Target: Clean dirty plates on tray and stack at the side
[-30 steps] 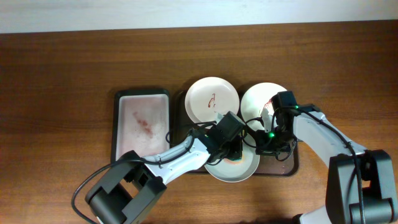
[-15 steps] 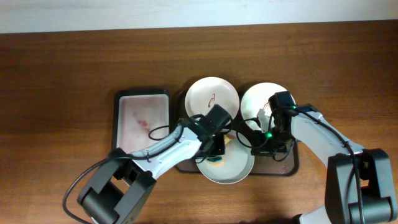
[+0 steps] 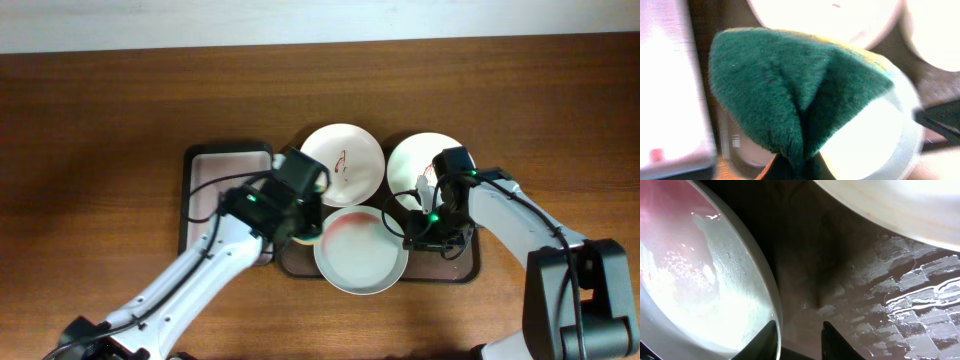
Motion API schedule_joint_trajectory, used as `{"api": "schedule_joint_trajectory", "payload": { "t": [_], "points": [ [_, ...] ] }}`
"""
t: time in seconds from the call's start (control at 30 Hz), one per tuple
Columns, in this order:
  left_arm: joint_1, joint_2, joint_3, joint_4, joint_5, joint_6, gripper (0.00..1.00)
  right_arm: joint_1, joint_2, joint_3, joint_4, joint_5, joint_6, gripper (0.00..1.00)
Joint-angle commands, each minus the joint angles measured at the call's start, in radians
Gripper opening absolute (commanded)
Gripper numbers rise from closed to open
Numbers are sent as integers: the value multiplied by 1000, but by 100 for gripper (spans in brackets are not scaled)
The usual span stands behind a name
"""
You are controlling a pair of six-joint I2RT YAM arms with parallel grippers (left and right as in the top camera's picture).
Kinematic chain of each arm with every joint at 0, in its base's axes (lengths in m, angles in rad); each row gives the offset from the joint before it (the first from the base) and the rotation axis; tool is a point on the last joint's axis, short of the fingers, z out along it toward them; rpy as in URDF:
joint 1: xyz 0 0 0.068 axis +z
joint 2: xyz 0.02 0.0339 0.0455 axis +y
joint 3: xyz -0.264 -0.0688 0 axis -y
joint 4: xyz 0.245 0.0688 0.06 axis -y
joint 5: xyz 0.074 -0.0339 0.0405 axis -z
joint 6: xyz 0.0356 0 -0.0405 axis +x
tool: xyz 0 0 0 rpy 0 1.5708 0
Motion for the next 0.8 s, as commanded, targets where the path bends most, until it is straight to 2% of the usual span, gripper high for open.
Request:
{"api": "schedule_joint_trajectory", "payload": {
  "t": [0.0, 0.13, 0.23, 0.47, 0.77],
  "points": [
    [136, -10, -4, -31, -34, 56, 0, -3, 8, -40, 22, -8, 5, 29],
    [279, 2, -11, -29, -17, 183, 0, -3, 8, -65, 60, -49, 5, 18],
    [364, 36, -12, -31, 0, 252, 0, -3, 8, -65, 66, -48, 5, 4],
    [457, 147, -15, -23, 75, 330, 0, -3, -32, -1, -6, -16, 5, 4],
    [462, 328, -15, 6, 76, 357, 0, -3, -230, 121, -104, 343, 92, 4]
  ]
}}
